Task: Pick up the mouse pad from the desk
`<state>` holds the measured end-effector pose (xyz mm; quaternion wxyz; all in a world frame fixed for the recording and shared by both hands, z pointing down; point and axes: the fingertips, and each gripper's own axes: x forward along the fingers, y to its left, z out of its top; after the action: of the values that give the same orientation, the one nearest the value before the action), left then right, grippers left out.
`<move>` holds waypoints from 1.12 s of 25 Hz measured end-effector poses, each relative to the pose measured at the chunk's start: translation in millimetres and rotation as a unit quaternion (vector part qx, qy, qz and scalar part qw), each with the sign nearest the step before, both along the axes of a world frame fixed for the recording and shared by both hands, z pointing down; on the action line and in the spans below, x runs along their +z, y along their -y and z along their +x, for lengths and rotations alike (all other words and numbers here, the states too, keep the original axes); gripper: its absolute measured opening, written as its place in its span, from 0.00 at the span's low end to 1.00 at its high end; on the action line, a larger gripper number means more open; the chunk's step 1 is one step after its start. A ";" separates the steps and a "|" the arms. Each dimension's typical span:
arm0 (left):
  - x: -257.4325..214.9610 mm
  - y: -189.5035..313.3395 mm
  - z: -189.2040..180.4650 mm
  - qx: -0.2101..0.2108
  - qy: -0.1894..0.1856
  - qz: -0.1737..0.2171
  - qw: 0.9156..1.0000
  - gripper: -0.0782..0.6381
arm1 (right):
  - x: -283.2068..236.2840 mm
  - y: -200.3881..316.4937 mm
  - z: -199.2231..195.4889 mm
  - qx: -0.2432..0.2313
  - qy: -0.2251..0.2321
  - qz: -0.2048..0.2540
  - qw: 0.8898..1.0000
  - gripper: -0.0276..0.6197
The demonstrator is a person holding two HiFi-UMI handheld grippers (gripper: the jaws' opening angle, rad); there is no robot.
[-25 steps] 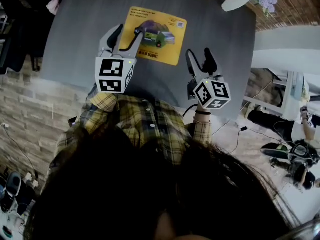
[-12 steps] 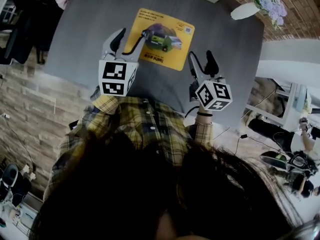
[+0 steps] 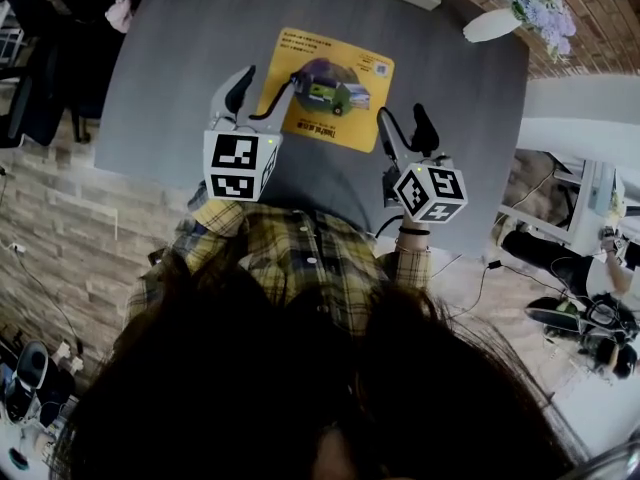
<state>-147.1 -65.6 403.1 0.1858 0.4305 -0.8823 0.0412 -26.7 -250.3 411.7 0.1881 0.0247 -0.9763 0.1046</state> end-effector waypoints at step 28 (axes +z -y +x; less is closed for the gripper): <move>82.4 22.0 -34.3 0.021 -0.054 -0.077 0.995 0.44 | 64.0 3.7 -29.1 -0.018 -0.074 -0.052 0.996 0.49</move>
<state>-181.5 -87.7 485.5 0.2652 0.4345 -0.8560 0.0899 -55.8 -254.0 475.7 0.2627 0.0053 -0.9531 0.1499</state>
